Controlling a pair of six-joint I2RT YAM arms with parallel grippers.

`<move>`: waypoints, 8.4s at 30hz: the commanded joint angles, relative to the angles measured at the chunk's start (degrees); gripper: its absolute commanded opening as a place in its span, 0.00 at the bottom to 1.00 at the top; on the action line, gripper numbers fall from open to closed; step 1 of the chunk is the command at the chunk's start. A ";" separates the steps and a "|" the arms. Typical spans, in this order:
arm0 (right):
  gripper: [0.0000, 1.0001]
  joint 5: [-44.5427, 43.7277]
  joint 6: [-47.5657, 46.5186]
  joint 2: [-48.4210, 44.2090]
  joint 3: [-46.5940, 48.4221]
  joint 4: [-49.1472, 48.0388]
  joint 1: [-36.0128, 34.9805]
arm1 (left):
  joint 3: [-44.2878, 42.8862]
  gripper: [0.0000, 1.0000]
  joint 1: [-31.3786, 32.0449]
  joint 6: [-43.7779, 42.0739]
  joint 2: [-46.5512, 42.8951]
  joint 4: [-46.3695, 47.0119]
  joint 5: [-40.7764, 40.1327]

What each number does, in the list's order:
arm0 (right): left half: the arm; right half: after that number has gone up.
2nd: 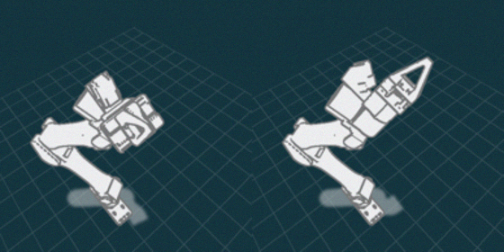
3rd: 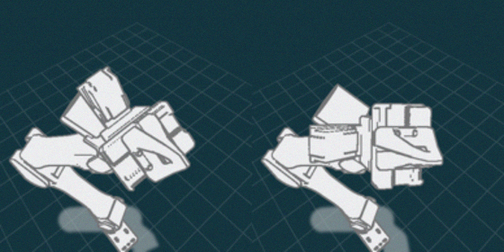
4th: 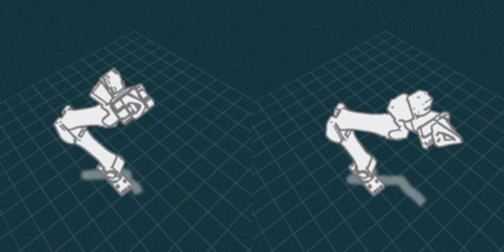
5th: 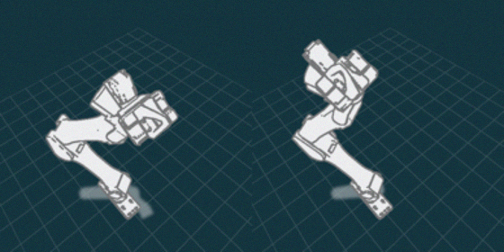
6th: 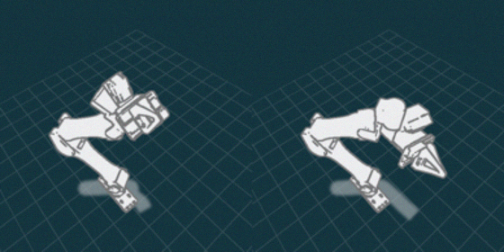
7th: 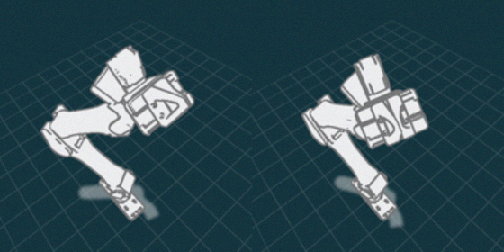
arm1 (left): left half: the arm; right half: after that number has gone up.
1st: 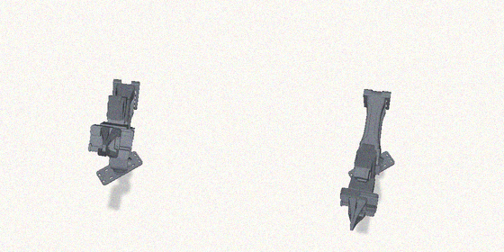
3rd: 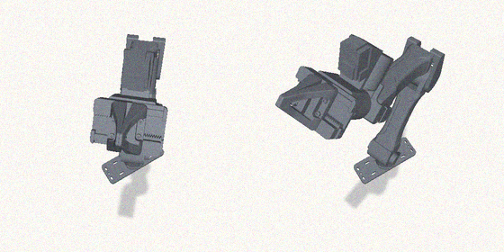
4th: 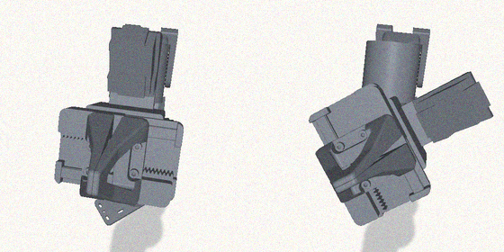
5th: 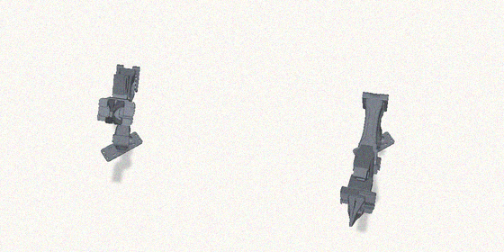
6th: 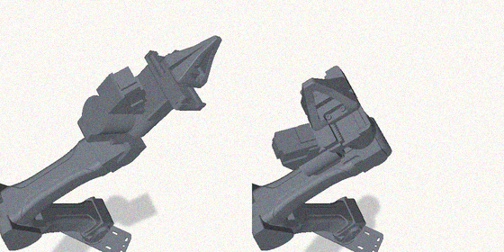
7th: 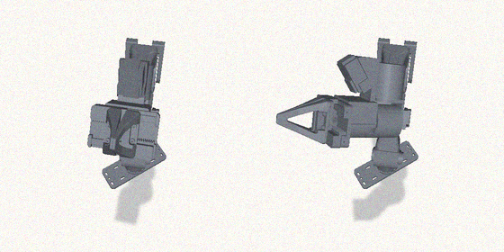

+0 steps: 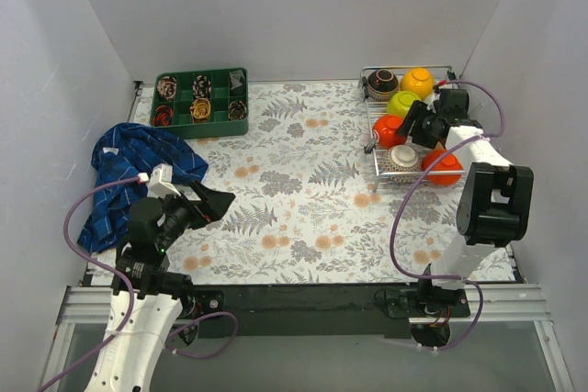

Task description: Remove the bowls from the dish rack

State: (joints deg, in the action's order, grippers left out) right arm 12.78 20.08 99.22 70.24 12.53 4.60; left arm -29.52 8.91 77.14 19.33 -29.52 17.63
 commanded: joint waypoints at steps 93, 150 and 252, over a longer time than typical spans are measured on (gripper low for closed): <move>0.01 -10.05 -6.98 0.36 13.00 2.76 -8.56 | -3.53 0.98 0.23 -1.65 18.10 15.09 3.82; 0.01 12.01 2.16 -24.07 -2.64 0.03 -15.59 | -38.95 0.98 24.31 24.27 89.56 73.97 11.73; 0.75 -17.61 -8.21 -7.91 3.40 16.91 -8.82 | 1.21 0.98 19.57 -15.09 13.01 14.66 -24.66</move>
State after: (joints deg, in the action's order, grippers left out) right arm -5.37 12.34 89.43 69.54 32.58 -4.54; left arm -30.44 28.51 62.76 34.15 -17.02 -4.97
